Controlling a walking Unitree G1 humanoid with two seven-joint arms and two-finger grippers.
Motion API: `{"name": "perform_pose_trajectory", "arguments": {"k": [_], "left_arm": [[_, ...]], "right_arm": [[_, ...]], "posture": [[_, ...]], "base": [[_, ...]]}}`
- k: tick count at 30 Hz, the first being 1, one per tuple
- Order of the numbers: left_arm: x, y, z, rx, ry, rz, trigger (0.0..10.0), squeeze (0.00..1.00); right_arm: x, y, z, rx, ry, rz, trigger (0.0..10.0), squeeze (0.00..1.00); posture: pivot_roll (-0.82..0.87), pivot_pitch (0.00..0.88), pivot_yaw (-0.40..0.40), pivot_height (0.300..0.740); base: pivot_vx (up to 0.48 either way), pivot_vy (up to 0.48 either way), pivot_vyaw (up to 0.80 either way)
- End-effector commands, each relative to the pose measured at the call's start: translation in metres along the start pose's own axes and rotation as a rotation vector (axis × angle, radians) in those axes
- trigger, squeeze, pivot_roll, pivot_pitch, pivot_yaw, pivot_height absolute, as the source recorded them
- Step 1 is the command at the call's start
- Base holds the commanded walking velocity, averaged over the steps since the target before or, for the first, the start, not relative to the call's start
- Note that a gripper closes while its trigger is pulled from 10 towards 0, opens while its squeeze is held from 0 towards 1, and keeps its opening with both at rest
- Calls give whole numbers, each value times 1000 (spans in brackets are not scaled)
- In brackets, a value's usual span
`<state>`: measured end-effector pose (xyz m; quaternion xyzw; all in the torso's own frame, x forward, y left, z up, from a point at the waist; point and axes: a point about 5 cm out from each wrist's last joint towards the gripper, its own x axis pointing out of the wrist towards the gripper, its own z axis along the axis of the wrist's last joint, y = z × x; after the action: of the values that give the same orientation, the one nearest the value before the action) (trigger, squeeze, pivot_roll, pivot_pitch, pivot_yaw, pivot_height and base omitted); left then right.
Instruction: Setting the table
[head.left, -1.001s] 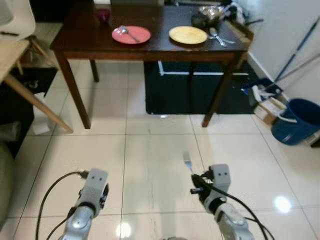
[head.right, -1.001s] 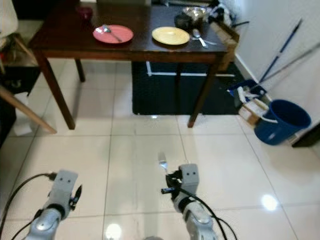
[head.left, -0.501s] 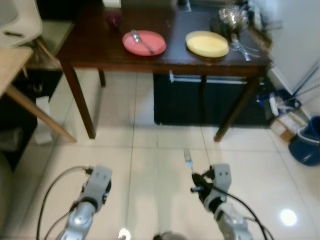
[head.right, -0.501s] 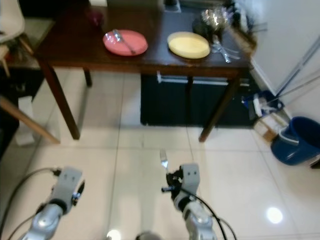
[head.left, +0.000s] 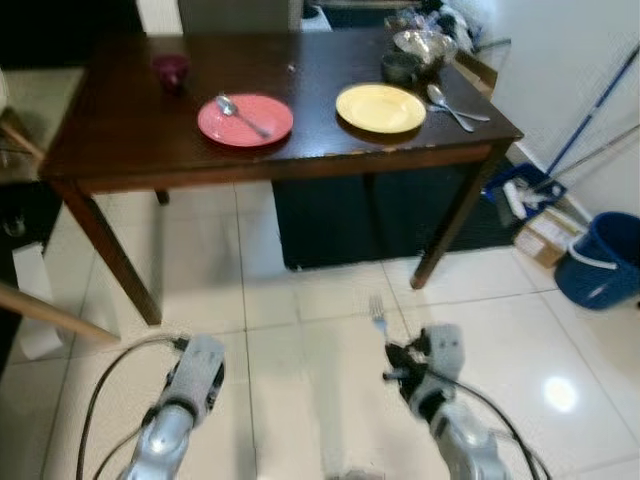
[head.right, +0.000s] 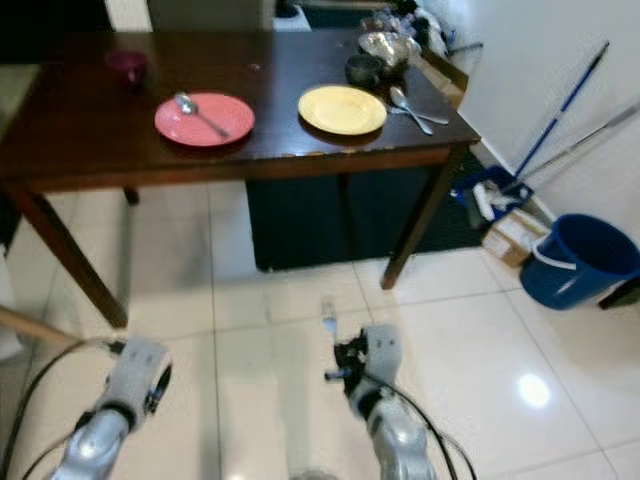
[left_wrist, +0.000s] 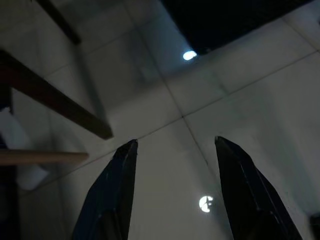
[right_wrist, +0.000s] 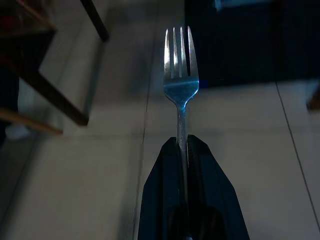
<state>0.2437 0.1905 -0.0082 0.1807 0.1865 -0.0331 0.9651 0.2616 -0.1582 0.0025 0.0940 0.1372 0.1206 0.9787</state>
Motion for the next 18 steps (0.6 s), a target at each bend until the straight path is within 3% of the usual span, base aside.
{"name": "perform_pose_trajectory", "arguments": {"k": [1, 4, 5, 7, 9, 12, 15, 18], "left_arm": [[-3, 13, 7, 21, -52, 51, 10000, 0], [-6, 26, 34, 36, -191, 108, 10000, 0], [-6, 26, 34, 36, -191, 108, 10000, 0], [-9, 38, 61, 4, -300, 159, 10000, 0], [-15, 56, 112, -53, -461, 219, 10000, 0], [-16, 60, 125, -69, -502, 226, 10000, 0], [-14, 60, 145, -67, -557, 211, 10000, 0], [-12, 58, 151, -72, -567, 201, 10000, 0]], "right_arm": [[0, 3, 3, 2, -22, 13, 10000, 0], [4, 2, 20, -14, -89, 20, 10000, 0], [4, 2, 20, -14, -89, 20, 10000, 0], [7, 1, 39, -38, -155, 21, 10000, 0], [11, -1, 81, -80, -300, 17, 10000, 0], [12, -2, 96, -90, -349, 10, 10000, 0], [13, -5, 128, -103, -444, -8, 10000, 0], [13, -6, 140, -118, -473, -2, 10000, 0]], "posture": [[-130, 31, 20, 740], [-128, 36, 21, 740], [-128, 36, 21, 740], [-128, 36, 21, 740], [-110, 43, 15, 740], [-107, 42, 14, 740], [-110, 41, 18, 740], [-110, 41, 18, 740]], "base": [[416, 0, 0], [412, 0, 0], [412, 0, 0], [412, 0, 0], [412, 0, 0], [411, 0, 0], [406, 0, 0], [409, 0, 0]]}}
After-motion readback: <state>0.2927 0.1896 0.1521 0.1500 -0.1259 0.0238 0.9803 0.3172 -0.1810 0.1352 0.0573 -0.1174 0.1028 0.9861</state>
